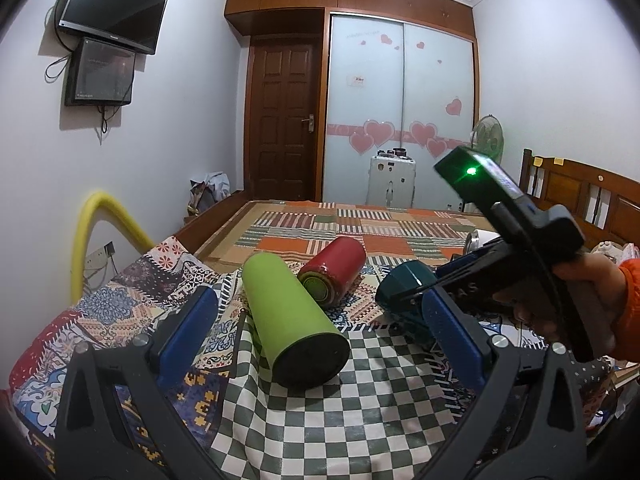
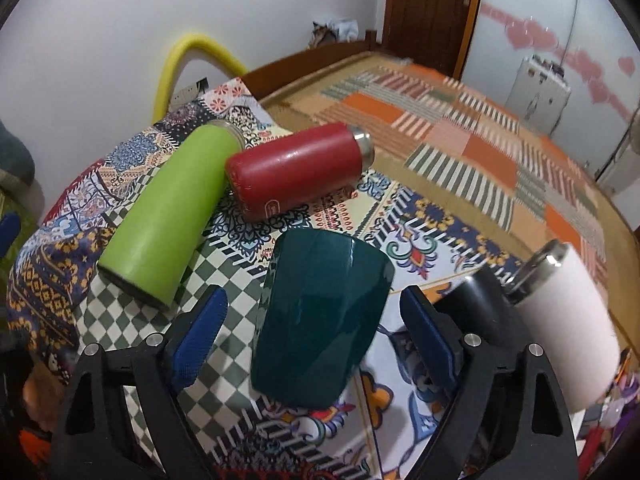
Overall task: Flip cup upright
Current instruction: 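Move the right gripper down to the teal mug lying on its side, then close the right gripper on the teal mug's rim and tilt it upright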
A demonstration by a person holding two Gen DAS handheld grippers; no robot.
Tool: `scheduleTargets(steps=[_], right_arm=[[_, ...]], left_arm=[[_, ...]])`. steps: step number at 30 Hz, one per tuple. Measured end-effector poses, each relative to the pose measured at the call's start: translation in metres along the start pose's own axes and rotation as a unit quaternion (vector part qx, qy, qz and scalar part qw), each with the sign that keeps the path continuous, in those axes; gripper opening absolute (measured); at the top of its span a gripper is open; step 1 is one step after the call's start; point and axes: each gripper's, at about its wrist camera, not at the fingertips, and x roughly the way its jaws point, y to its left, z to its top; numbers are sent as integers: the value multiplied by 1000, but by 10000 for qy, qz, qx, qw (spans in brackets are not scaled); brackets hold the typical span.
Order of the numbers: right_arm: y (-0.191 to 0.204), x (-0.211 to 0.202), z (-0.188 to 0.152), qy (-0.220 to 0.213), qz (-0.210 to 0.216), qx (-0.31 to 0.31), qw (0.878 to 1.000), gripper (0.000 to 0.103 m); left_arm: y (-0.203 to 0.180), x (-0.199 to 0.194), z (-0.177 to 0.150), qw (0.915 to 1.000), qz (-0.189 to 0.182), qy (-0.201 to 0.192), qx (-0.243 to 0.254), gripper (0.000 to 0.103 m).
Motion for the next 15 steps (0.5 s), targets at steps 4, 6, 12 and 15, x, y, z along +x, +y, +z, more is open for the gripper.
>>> scheduleTargets(steps=[4, 6, 12, 15], right_arm=[[-2, 15, 6, 284, -73, 20, 9996, 85], [-2, 19, 7, 343, -104, 17, 9994, 84], [-2, 30, 9, 473, -197, -51, 9987, 79], [-3, 31, 11, 467, -240, -61, 9986, 77]], left_arm=[[3, 2, -2, 10000, 2, 28, -32, 103], [6, 3, -3, 10000, 10, 43, -65, 103], [11, 6, -3, 9998, 30, 99, -152, 103], [11, 6, -3, 9998, 38, 87, -154, 103]])
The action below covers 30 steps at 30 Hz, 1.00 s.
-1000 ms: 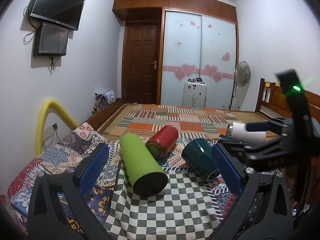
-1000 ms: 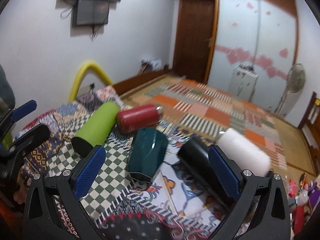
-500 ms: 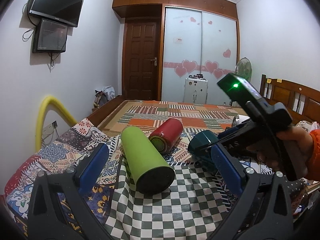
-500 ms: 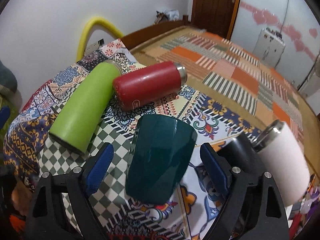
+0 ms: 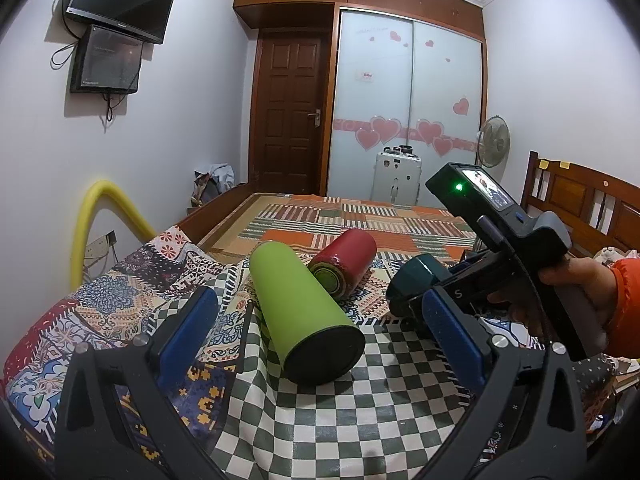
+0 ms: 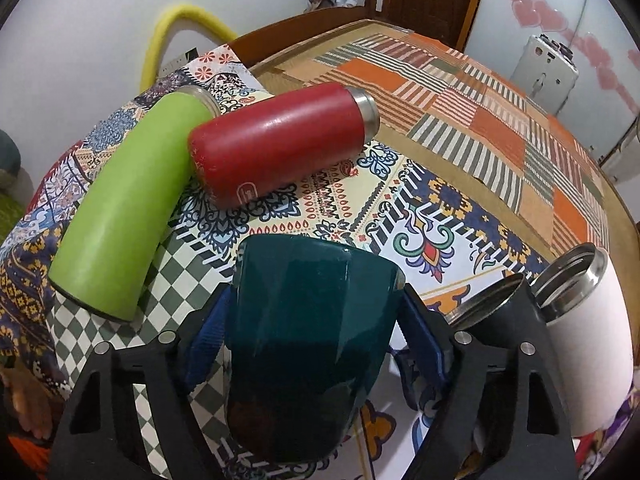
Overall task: Flip cup upright
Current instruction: 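Close the right gripper on the teal mug's rim and tilt it upright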
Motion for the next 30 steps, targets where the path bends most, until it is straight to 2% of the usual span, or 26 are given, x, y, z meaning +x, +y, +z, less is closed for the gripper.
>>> scheduleTargets(steps=[7, 12, 30], right_arm=[[-3, -5, -2, -80, 77, 79, 9999, 76], [-3, -22, -9, -212, 60, 61, 9997, 75], [7, -86, -59, -593, 102, -88, 9982, 74]], left_arm=[[-3, -2, 1, 10000, 9, -30, 64, 103], [-4, -5, 5, 10000, 12, -45, 23, 103], [-35, -46, 21, 9991, 13, -335, 274, 103]])
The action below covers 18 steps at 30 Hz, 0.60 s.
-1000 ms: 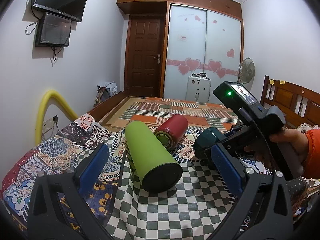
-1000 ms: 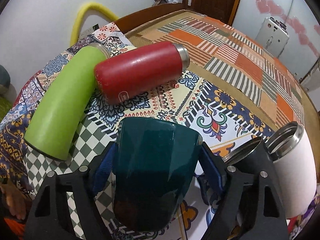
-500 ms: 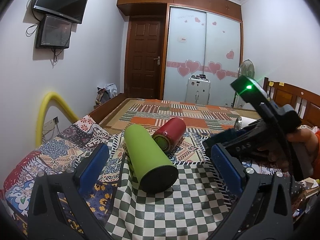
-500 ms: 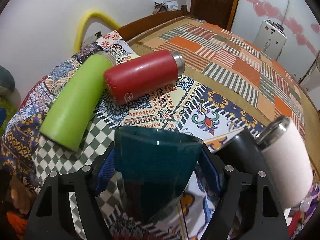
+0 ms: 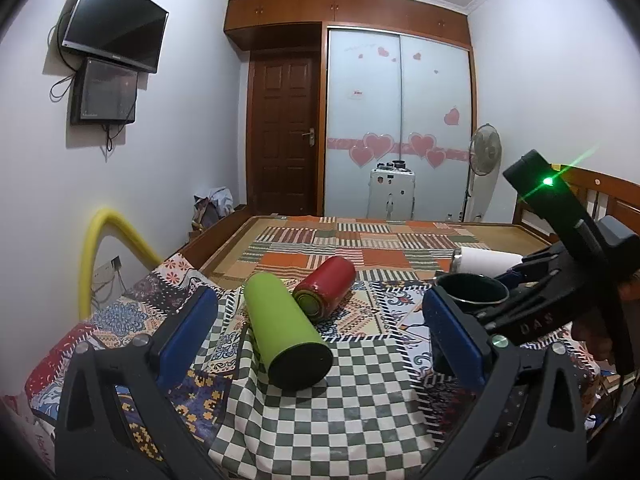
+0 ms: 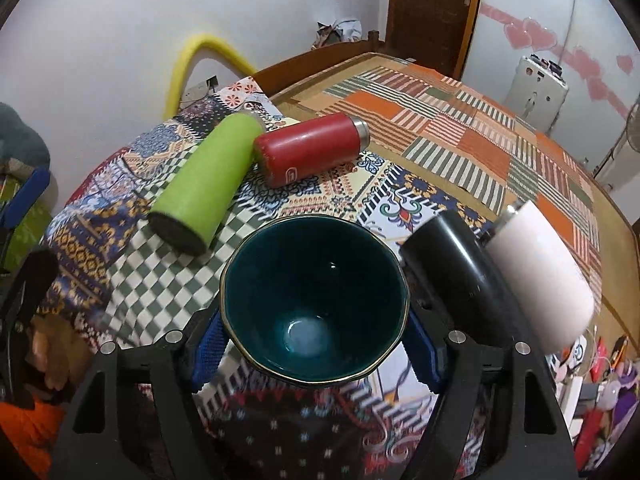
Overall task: Flip cup upright
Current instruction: 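Close the right gripper on the teal mug's rim and tilt it upright, then lift the teal mug with the right gripper and carry it toward the left gripper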
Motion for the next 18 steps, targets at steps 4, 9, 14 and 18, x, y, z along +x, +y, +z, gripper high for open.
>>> scheduleTargets(steps=[4, 9, 14, 18], right_arm=[[3, -13, -14, -42, 62, -5, 10000, 74], [6, -22, -32, 3, 113, -1, 9999, 74], [6, -21, -49, 172, 139, 13, 9998, 74], [5, -16, -58, 305, 190, 39, 9993, 74]], left_arm=[[-7, -5, 0, 10000, -67, 21, 43, 103], [-13, -7, -1, 9998, -157, 109, 33, 103], [-18, -8, -4, 9996, -210, 173, 1, 103], [-20, -6, -6, 9996, -213, 200, 10, 103]])
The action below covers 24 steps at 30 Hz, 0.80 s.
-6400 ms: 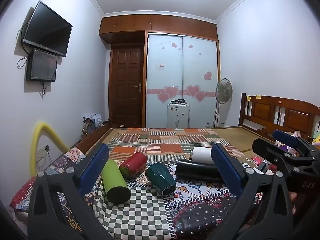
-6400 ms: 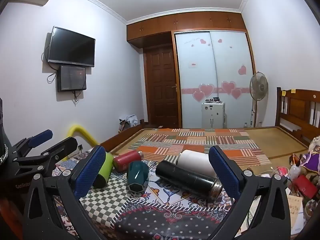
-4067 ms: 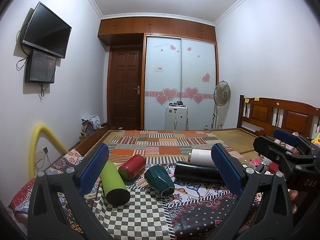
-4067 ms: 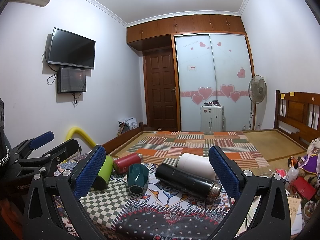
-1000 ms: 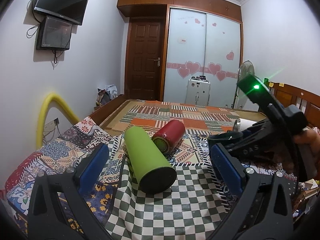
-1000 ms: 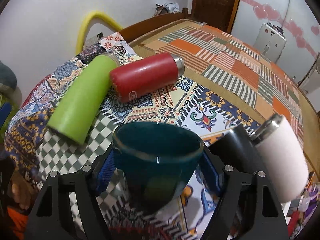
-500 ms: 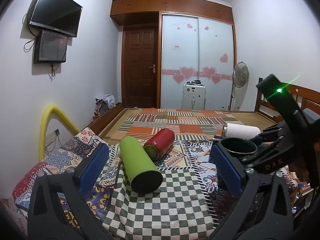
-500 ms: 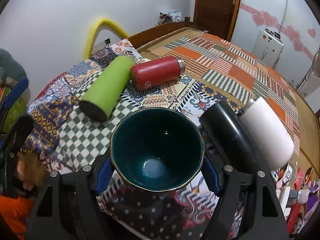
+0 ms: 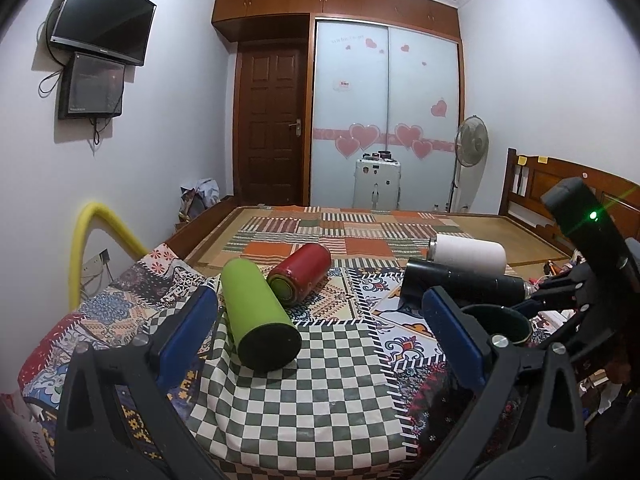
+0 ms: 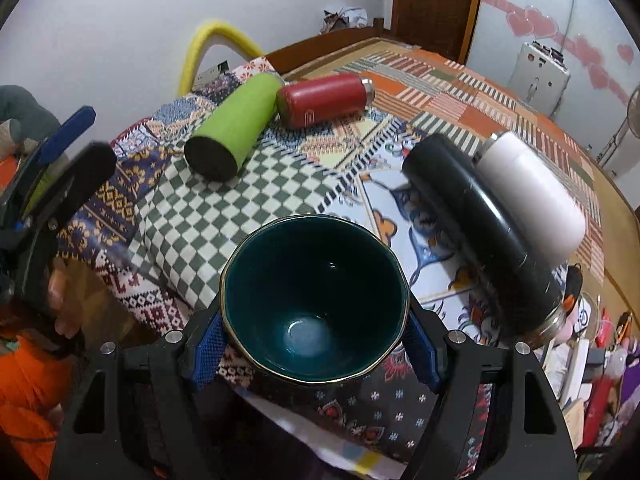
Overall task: Flip cup upright
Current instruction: 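Lift the teal mug with the right gripper and carry it toward the left gripper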
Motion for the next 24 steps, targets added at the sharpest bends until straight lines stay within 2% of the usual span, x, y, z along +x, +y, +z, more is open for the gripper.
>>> scheduleTargets(steps=[15, 21, 24], right_arm=[[-12, 28, 22, -279, 253, 302, 9988, 74], [-20, 41, 29, -217, 449, 527, 9974, 73], [-19, 53, 29, -84, 411, 509, 9978, 73]], left_arm=[[9, 23, -7, 9996, 115, 225, -104, 103], [12, 32, -11, 9991, 130, 360, -172, 103], [12, 33, -13, 9990, 159, 387, -159, 103]])
